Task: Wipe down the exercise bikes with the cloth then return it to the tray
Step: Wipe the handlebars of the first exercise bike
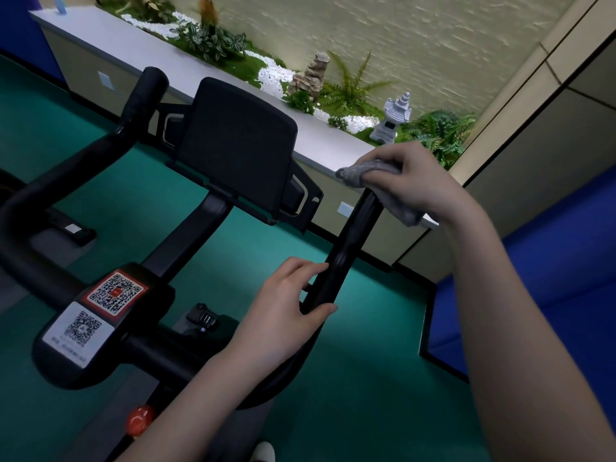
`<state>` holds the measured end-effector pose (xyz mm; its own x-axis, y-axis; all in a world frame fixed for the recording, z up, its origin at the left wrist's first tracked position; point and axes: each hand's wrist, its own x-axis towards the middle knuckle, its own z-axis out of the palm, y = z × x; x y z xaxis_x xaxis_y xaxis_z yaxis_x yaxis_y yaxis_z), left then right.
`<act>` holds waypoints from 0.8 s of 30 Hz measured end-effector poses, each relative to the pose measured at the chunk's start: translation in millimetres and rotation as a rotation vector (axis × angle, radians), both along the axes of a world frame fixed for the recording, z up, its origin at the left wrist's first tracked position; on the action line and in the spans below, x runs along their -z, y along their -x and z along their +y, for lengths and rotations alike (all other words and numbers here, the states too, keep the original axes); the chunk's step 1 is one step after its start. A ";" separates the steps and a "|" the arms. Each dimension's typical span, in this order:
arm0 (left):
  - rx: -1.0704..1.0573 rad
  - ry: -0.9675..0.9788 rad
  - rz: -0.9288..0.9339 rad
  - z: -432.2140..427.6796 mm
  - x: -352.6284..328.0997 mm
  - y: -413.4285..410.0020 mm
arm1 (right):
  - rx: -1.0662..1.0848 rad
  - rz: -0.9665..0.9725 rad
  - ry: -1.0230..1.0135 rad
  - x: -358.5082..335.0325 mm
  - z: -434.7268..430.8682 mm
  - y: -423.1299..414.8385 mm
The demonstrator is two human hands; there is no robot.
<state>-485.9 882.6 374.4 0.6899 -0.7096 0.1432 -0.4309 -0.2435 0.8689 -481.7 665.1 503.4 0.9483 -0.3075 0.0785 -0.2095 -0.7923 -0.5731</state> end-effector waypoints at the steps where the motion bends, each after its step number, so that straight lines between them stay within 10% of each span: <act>1: 0.000 -0.001 -0.002 -0.2 0.1 0.0 | -0.014 0.018 -0.059 -0.3 -4.2 -1.4; 11: -0.013 0.008 -0.010 -0.3 3.8 0.5 | 0.281 -0.200 -0.837 45.2 -17.5 25.9; 17: 0.001 0.015 0.003 1.3 4.3 -0.5 | 0.086 -0.377 -0.147 25.2 -4.8 34.1; 24: 0.006 0.011 0.002 1.0 3.5 -1.8 | -0.229 0.158 0.425 -5.7 9.3 -12.7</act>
